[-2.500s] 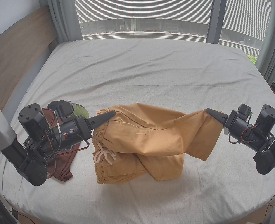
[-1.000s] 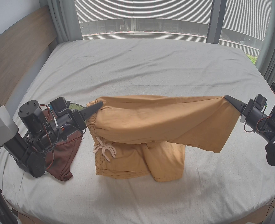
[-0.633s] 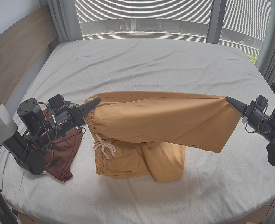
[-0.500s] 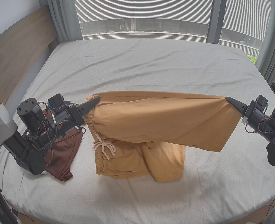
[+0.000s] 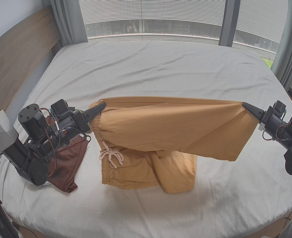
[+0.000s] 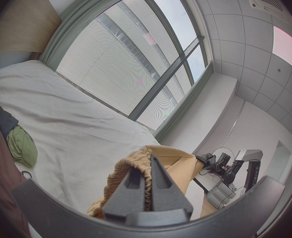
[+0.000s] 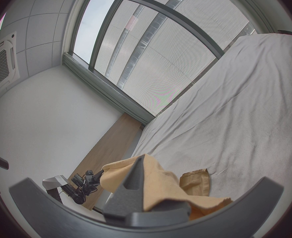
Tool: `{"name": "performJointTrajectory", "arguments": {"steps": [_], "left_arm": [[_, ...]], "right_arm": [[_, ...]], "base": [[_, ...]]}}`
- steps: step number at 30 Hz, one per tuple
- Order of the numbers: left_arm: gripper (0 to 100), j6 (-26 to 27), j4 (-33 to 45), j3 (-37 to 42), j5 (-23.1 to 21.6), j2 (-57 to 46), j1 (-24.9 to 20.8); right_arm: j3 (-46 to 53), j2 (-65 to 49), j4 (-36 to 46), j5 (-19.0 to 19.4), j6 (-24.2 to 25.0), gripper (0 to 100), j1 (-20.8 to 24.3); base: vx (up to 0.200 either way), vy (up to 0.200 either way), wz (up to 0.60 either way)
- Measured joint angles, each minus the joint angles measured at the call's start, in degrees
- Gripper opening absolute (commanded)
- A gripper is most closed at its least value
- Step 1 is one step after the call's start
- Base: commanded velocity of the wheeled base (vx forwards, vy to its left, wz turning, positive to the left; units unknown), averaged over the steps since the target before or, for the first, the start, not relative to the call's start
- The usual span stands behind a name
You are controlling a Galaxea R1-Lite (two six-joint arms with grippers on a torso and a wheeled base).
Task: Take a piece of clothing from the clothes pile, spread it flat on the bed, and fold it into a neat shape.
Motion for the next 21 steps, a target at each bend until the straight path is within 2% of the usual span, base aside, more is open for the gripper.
{"name": "performJointTrajectory", "arguments": {"steps": [21], "left_arm": [[0, -0.02, 0.06, -0.44, 0.50, -0.09, 0.61]], "right_arm": [[0.00, -0.02, 0.00, 0.04, -0.07, 0, -0.80]], "base": [[0.000, 0.000, 0.00]]}}
